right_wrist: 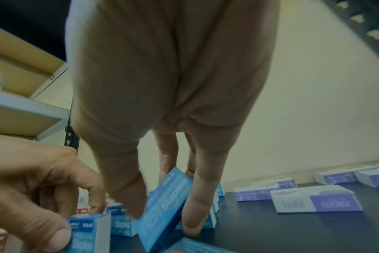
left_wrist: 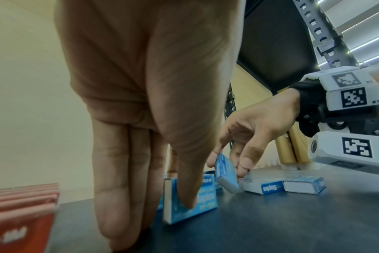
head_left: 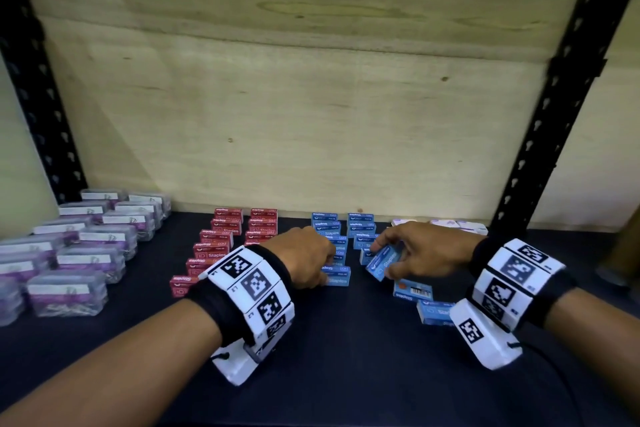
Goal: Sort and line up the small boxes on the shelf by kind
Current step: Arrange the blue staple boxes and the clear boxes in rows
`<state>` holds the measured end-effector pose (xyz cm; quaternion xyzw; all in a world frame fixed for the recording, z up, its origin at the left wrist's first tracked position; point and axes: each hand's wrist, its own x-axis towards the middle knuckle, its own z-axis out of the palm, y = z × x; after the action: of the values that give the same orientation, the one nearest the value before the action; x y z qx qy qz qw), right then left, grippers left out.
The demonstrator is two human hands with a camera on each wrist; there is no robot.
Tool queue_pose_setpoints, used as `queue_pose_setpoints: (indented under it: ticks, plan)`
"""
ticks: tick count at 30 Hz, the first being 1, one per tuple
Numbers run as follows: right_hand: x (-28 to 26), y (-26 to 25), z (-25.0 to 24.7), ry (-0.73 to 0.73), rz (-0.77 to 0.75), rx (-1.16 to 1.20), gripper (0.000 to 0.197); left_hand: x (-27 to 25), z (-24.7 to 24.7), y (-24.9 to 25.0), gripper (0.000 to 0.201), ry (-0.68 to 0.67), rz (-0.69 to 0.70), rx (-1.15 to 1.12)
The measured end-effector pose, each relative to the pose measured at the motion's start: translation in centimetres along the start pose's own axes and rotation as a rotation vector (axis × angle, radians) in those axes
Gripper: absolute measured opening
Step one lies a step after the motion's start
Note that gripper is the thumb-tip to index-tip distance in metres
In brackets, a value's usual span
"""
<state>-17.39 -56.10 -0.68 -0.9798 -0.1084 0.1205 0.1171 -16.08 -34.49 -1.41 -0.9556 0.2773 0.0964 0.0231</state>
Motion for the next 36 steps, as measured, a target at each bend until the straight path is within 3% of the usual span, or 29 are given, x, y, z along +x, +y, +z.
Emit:
queue_pose_setpoints:
  ticks: [10,18,24,28,31,33,36]
  plan:
    - [1.0,0.5,0.4,0.045,0.009,-0.142,0.019,0.6,-0.4,0.0,0.039,-0.011,0.010,0.011]
    - [1.2,0.3,0.6,0.050,0.005,-0.118,0.020,0.5,-0.5,0.1,0.036,-0.028,0.009,0.012]
    - [-0.4,1.0,-0.3,0.111,0.010,-0.169,0.021,-0.4,-0.8,0.1,0.048,-0.031,0.006,-0.049]
    - [-2.7,2.1,-0.8,-0.022,0.060,-0.172,0.022,-2.1,-1.2,0.6,0.061,-0.057,-0.032,0.065]
    - [-4.3,3.2,-0.9,-0.135,0.124,-0.110,0.033,-3.2,-1.6,1.6,0.050,0.115,-0.005,0.276]
    - [-5.1,3.7,-0.7,-0.178,0.155,-0.088,0.041,-3.2,-1.8,2.8,0.041,0.162,0.068,0.252]
    - [-5.6,4.0,-0.3,-0.202,0.162,-0.118,0.044,-1.9,-1.5,4.6,0.042,0.107,0.163,0.186]
